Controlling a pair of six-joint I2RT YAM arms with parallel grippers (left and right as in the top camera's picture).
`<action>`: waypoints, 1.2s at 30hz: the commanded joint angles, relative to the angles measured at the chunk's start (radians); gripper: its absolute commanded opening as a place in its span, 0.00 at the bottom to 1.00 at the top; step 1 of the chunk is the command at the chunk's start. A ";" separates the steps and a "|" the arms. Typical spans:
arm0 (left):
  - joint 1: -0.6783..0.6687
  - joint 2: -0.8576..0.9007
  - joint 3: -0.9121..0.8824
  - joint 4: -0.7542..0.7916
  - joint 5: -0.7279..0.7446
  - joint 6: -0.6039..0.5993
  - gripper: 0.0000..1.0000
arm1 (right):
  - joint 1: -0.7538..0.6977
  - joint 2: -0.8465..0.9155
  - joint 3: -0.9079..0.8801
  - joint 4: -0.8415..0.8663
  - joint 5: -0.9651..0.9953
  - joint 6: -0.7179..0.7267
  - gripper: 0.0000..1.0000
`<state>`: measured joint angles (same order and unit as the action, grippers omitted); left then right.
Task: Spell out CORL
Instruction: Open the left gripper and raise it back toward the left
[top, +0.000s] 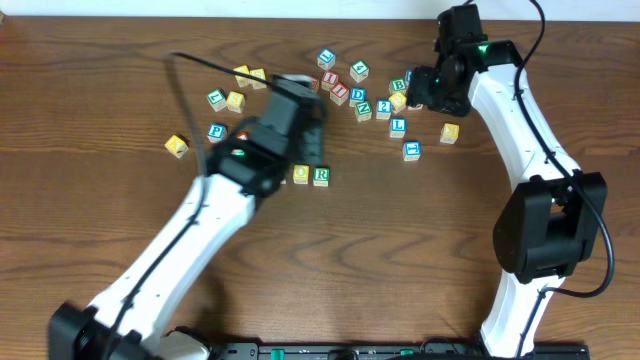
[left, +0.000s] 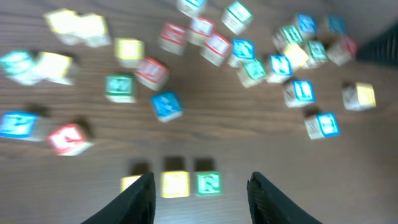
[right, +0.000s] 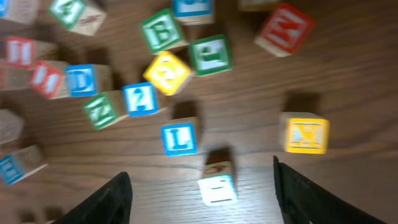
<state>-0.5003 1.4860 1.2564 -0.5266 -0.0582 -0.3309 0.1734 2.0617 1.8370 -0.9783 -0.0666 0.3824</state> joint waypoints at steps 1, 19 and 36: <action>0.138 -0.070 0.021 -0.060 -0.010 0.024 0.47 | 0.024 0.002 -0.003 0.019 -0.074 0.026 0.66; 0.338 -0.068 0.019 -0.121 -0.010 0.024 0.48 | 0.126 0.087 0.129 0.026 0.033 0.027 0.54; 0.338 -0.066 0.017 -0.132 -0.010 0.024 0.48 | 0.149 0.242 0.128 0.100 0.113 -0.002 0.51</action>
<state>-0.1646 1.4120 1.2572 -0.6548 -0.0620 -0.3164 0.3134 2.2490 1.9495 -0.8852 0.0223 0.3962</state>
